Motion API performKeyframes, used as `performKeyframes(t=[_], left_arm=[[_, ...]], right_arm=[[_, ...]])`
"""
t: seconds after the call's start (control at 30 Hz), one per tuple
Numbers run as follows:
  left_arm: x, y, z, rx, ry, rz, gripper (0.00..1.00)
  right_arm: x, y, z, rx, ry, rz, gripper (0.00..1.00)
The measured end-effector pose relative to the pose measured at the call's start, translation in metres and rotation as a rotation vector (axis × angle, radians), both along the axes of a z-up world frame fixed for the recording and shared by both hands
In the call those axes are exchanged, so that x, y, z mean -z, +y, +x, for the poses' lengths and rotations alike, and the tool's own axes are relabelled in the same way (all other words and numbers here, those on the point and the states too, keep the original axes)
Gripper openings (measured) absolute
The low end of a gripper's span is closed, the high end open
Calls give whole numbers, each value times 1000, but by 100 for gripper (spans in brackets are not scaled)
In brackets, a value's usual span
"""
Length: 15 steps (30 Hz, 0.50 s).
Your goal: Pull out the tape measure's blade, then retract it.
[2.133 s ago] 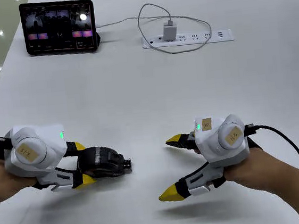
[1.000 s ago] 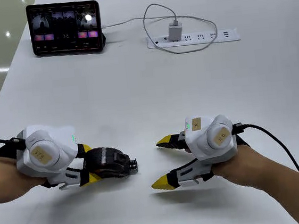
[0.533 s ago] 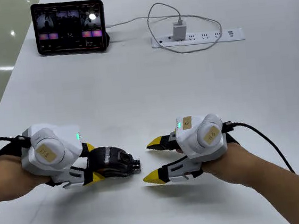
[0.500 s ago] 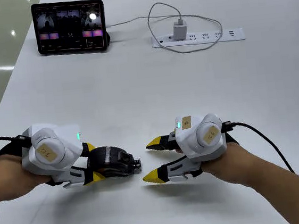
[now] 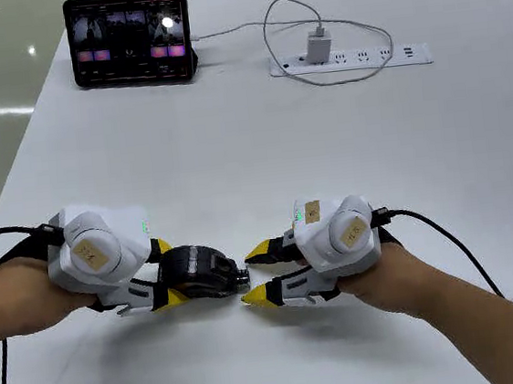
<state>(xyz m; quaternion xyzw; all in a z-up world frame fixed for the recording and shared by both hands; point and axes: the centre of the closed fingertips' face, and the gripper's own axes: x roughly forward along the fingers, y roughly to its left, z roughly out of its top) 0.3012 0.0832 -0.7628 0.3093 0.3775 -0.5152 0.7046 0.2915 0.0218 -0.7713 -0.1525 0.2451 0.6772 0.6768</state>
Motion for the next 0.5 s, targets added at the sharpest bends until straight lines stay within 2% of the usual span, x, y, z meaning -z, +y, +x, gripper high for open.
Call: performKeyframes(t=[0.5], left_arm=[[1, 1, 1, -2, -1, 0, 27]], right_arm=[[2, 4, 0, -6, -2, 14, 18]])
